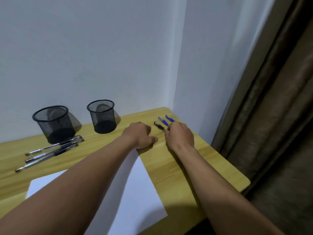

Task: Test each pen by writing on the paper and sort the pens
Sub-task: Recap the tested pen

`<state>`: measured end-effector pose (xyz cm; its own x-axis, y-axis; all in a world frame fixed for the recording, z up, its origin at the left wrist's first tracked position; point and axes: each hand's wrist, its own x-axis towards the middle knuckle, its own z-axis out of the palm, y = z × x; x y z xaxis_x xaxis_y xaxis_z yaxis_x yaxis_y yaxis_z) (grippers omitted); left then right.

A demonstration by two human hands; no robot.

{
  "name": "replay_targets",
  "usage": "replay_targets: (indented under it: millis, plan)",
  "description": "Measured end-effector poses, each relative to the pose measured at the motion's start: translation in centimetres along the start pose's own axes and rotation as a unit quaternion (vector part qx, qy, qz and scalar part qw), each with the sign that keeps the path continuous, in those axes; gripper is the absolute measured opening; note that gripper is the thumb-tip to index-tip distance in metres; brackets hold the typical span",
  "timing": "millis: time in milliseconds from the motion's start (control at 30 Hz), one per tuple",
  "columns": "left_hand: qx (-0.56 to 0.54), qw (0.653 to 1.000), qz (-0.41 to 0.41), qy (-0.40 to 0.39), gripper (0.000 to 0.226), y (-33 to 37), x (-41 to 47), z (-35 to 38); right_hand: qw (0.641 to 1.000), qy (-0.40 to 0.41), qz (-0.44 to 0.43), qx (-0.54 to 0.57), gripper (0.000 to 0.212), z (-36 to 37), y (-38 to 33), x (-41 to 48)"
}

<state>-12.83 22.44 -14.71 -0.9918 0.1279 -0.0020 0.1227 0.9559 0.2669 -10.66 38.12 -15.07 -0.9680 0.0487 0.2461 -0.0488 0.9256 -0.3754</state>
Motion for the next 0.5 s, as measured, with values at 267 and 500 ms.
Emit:
replay_targets:
  millis: [267, 500]
  plan:
    - [0.019, 1.000, 0.022, -0.008, 0.064, -0.7, -0.3, 0.5, 1.000, 0.004, -0.003, -0.018, 0.022, 0.4, 0.0, -0.1]
    - [-0.058, 0.997, 0.010, 0.056, 0.053, -2.7, -4.6, -2.0, 0.997, -0.012, -0.072, 0.019, 0.023, -1.9, -2.1, -1.7]
